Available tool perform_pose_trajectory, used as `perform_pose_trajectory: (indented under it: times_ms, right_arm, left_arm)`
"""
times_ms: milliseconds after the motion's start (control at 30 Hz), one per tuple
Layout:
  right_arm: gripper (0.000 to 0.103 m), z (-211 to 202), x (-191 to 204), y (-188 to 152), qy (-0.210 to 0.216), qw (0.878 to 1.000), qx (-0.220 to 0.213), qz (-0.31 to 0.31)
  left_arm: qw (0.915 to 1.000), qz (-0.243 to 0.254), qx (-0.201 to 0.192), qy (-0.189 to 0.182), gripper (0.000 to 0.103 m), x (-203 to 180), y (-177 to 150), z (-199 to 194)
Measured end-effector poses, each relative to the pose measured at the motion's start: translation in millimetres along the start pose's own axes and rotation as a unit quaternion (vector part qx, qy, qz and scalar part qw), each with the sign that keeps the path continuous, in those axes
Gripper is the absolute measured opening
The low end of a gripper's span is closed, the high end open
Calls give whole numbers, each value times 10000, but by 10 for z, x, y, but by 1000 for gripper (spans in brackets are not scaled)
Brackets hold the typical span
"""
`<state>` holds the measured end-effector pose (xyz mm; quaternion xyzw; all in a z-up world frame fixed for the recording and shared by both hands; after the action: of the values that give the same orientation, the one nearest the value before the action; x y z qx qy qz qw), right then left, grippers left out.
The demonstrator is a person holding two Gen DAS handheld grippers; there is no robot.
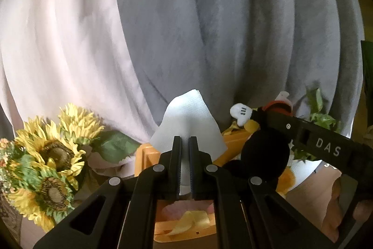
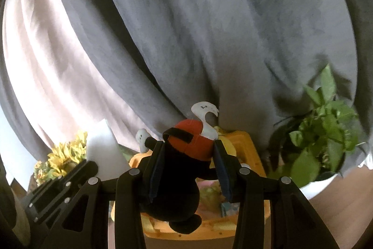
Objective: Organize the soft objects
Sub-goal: 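Carry the napkin and Mickey plush over the crate and open both tools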
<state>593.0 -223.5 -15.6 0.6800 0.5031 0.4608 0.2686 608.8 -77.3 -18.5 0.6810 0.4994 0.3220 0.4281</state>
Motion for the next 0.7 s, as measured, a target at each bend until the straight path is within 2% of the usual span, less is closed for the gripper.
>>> perform_pose_trajectory:
  times_ms: [300,533,700]
  right_arm:
    - [43,541,23,-109,23,9995,314,6]
    - [43,942,-80,-349,-71,9975,697,53]
    - [43,1183,-171,-598,-77,9931,1163,99]
  left_arm:
    - [9986,-157,510,-64,8,97,-289,562]
    - [9957,-111,910,-98,8,83,-549,904]
    - [9925,-74,1208,-142,8,36,-708,1036]
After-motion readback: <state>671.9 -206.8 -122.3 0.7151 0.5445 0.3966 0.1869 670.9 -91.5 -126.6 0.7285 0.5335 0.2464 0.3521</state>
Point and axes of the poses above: each gripper's, at about its wrist camera, not at the fingertips, and z roughly the way its jaws point, x to its left, y to its top, the point moved 7 cm from there along z, roughly the way its jaws point, and after that the axes turned 2 degrees about -x, right-handed, at the moved point
